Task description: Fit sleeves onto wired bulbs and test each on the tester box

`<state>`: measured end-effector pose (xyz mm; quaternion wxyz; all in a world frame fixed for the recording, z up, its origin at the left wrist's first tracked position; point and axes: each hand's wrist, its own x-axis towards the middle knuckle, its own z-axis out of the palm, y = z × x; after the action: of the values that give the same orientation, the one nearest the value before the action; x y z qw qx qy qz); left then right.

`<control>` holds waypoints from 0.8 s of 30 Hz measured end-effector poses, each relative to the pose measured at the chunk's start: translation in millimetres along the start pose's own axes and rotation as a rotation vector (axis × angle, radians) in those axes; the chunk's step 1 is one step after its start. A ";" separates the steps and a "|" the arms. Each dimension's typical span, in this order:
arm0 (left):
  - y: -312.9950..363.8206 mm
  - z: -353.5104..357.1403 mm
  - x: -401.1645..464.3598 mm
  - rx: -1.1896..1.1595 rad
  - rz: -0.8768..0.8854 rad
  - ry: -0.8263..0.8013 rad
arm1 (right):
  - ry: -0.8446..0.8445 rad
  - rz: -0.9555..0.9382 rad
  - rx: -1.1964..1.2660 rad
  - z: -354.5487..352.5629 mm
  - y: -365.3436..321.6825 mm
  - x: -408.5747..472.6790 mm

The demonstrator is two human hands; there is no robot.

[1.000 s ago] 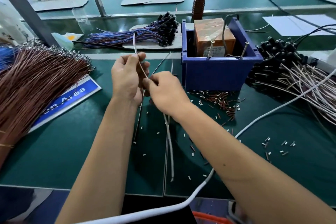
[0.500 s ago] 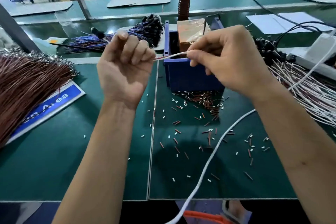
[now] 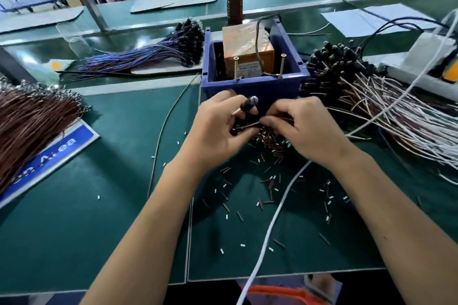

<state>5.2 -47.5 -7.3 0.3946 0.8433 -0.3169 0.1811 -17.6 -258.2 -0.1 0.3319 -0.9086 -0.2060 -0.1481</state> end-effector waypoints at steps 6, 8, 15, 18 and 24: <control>-7.2 9.0 -0.6 0.057 0.064 -0.004 | 0.004 0.055 0.098 4.4 1.0 -4.1; -5.0 10.1 -0.4 0.050 0.075 -0.026 | 0.004 0.058 0.108 4.2 2.1 -4.8; -4.7 14.4 -4.7 -0.139 -0.082 -0.095 | 0.071 0.007 0.161 5.5 5.6 -5.8; -5.9 14.6 -4.2 -0.228 -0.186 -0.136 | 0.111 -0.021 0.148 7.7 6.3 -6.1; -5.3 11.5 -0.6 -0.322 -0.327 -0.185 | 0.232 -0.019 0.121 13.6 3.4 -5.8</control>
<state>9.0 -53.6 -17.7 0.5171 0.8227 -0.2358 -0.0159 -19.2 -253.1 -14.3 0.4060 -0.8618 -0.1836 -0.2425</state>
